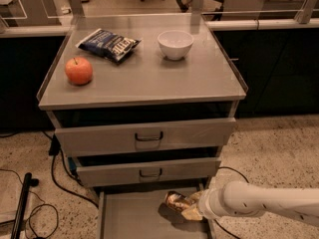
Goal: Place orange can into bottom drawer
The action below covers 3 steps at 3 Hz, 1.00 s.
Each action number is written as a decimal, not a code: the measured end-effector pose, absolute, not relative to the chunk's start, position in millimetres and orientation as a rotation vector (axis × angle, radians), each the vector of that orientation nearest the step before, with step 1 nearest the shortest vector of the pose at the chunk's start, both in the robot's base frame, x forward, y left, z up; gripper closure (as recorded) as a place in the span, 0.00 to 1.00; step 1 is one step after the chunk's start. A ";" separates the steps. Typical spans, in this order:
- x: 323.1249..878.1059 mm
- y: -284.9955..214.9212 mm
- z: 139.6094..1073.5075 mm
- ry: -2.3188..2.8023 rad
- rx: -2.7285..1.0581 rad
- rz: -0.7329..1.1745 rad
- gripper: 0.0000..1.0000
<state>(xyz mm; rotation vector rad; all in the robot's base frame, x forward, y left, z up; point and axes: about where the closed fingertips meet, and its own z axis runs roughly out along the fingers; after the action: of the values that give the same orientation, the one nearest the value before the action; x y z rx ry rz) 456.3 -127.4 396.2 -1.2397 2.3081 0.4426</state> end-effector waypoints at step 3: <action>457.4 -107.2 343.7 2.075 -1.444 0.570 1.00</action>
Offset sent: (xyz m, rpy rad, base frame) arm 0.0042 0.0202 -0.0671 0.1326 -0.0926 0.2858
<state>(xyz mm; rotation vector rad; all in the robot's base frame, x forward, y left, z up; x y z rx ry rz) 457.4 -107.2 343.7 -1.4438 2.0748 0.5700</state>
